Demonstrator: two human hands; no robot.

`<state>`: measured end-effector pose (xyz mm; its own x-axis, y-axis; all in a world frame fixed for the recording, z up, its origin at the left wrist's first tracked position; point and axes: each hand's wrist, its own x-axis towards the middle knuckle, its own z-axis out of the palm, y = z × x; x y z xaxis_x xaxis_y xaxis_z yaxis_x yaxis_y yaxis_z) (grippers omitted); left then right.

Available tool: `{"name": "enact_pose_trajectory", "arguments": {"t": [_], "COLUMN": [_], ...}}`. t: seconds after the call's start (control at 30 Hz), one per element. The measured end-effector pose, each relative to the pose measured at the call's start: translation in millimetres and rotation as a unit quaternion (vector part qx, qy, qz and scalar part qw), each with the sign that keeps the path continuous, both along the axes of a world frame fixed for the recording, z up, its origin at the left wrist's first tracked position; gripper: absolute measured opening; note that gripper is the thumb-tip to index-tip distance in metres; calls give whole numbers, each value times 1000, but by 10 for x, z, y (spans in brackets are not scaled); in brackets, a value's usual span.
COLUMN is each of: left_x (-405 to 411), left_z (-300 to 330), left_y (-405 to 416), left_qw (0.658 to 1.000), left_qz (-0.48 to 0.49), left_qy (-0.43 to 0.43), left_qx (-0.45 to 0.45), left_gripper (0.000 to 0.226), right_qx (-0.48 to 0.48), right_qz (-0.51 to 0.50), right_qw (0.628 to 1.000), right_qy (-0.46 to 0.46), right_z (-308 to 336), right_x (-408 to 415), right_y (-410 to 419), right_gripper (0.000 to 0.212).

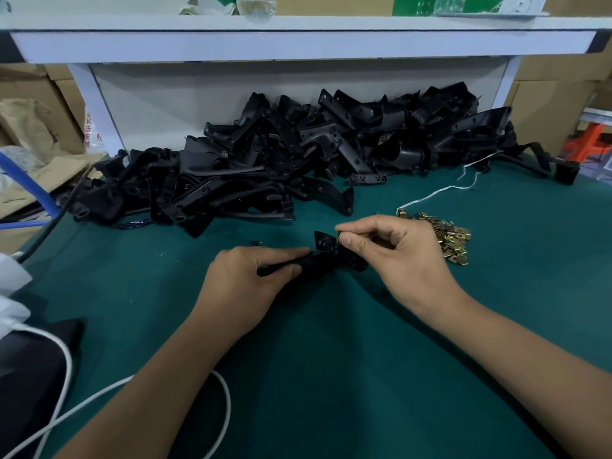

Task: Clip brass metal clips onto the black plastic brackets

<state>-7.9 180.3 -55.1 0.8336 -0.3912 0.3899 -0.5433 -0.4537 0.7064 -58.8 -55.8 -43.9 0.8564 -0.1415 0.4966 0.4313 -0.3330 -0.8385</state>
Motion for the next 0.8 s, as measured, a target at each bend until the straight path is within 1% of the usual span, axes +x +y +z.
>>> {"name": "enact_pose_trajectory", "arguments": {"t": [0.1, 0.17, 0.2, 0.27, 0.33, 0.47, 0.57, 0.67, 0.73, 0.8], "left_x": [4, 4, 0, -12, -28, -55, -82, -99, -102, -99], "left_z": [7, 13, 15, 13, 7, 1, 3, 10, 11, 2], "left_y": [-10, -18, -24, -39, -55, -89, -128, -143, -138, -130], "left_qw": [1000, 1000, 999, 999, 999, 999, 999, 999, 999, 999], "left_qz": [19, 29, 31, 32, 36, 41, 42, 43, 42, 47], "left_qy": [3, 4, 6, 13, 17, 18, 4, 1, 2, -3], "left_qx": [-10, -8, -8, -10, -13, -24, -27, -28, -26, -17], "left_gripper": [29, 29, 28, 28, 29, 28, 29, 29, 30, 30], "right_qx": [-19, -62, -81, -95, -87, -53, -38, -59, -72, -94], "right_qz": [-15, -65, -91, -125, -132, -118, -100, -96, -93, -70], "right_qw": [1000, 996, 993, 988, 987, 992, 994, 994, 993, 993], "right_qy": [10, -4, -12, -17, -19, -12, -12, -16, -7, 1], "right_z": [-31, -54, -60, -62, -61, -61, -50, -32, -28, 3], "right_x": [-37, -49, -51, -48, -45, -40, -25, -24, -29, -26], "right_y": [87, 153, 180, 206, 198, 179, 162, 143, 129, 101], "right_gripper": [31, 42, 45, 44, 41, 38, 30, 26, 27, 28]}}
